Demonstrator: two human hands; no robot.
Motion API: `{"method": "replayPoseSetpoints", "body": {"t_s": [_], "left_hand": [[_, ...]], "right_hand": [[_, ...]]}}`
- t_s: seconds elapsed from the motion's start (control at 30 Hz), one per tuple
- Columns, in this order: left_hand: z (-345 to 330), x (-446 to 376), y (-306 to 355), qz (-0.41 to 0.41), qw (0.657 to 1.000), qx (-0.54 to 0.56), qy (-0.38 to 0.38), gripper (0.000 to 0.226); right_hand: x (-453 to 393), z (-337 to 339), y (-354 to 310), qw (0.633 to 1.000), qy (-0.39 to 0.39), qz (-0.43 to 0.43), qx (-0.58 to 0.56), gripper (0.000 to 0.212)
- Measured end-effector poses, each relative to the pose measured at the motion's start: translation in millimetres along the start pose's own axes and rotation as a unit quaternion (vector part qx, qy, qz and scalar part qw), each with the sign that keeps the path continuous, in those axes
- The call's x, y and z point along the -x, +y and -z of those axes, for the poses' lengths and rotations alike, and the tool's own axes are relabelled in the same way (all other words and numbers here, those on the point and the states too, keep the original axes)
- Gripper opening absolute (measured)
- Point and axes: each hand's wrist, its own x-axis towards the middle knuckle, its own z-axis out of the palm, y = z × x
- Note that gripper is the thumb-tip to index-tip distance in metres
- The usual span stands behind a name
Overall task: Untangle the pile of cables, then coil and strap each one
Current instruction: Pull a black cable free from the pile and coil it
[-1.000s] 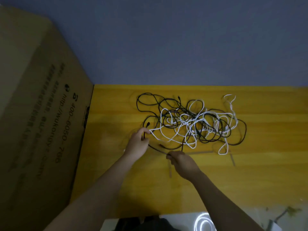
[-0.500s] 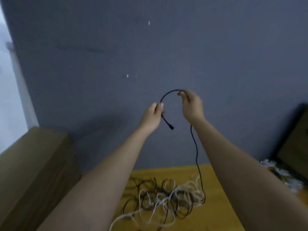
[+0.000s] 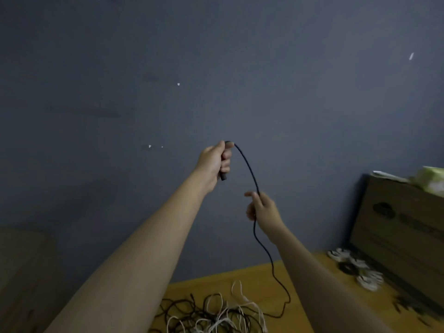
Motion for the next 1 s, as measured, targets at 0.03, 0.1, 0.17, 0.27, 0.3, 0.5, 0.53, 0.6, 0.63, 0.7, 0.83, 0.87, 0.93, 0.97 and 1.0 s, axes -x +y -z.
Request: {"method": "replayPoseSetpoints", "body": {"t_s": [0.03, 0.1, 0.17, 0.27, 0.3, 0.5, 0.53, 0.6, 0.63, 0.7, 0.83, 0.87, 0.93, 0.97, 1.0], "left_hand": [[2, 3, -4, 0.015, 1.0, 0.02, -0.001, 0.031], [8, 9, -15, 0.045, 0.998, 0.033, 0.007, 0.029], [16, 16, -33, 0.067, 0.998, 0.01, 0.019, 0.025], [42, 29, -67, 0.08, 0.994, -0.07, 0.001, 0.012], [54, 34, -80, 0.082, 0.99, -0.111, -0.015, 0.011], [129, 65, -132, 0.058, 0.902, -0.387, -0.18, 0.027], [139, 73, -137, 0.057, 0.891, -0.403, -0.199, 0.027], [150, 85, -141, 0.056, 0.878, -0.42, -0.222, 0.025], [155, 90, -142, 0.056, 0.872, -0.428, -0.23, 0.026], [163, 98, -144, 0.055, 0.864, -0.438, -0.243, 0.029], [165, 116, -142, 0.107, 0.911, -0.314, -0.244, 0.042], [165, 119, -138, 0.13, 0.922, -0.274, -0.241, 0.044], [167, 124, -131, 0.171, 0.932, -0.199, -0.251, 0.045], [168, 126, -128, 0.181, 0.93, -0.174, -0.268, 0.043], [170, 127, -124, 0.186, 0.925, -0.163, -0.289, 0.041]], "right_hand": [[11, -9, 11, 1.0, -0.013, -0.014, 0.022, 0.034], [35, -27, 27, 0.992, -0.067, -0.032, 0.106, 0.035], [56, -44, 34, 0.952, -0.154, -0.001, 0.264, 0.033], [84, -62, 36, 0.868, -0.207, 0.095, 0.441, 0.03], [92, -65, 33, 0.852, -0.204, 0.13, 0.465, 0.029], [122, -68, 16, 0.868, -0.117, 0.253, 0.411, 0.017], [125, -67, 15, 0.879, -0.102, 0.24, 0.399, 0.016], [126, -61, 12, 0.902, -0.072, 0.198, 0.376, 0.016], [125, -61, 11, 0.912, -0.05, 0.184, 0.362, 0.015], [123, -63, 9, 0.921, -0.016, 0.168, 0.35, 0.014], [111, -68, 12, 0.941, 0.024, 0.132, 0.31, 0.014], [108, -68, 15, 0.953, 0.038, 0.114, 0.278, 0.012], [104, -71, 21, 0.973, 0.065, 0.071, 0.21, 0.008], [104, -74, 26, 0.981, 0.083, 0.048, 0.167, 0.006], [104, -77, 30, 0.988, 0.099, 0.024, 0.12, 0.005]]}}
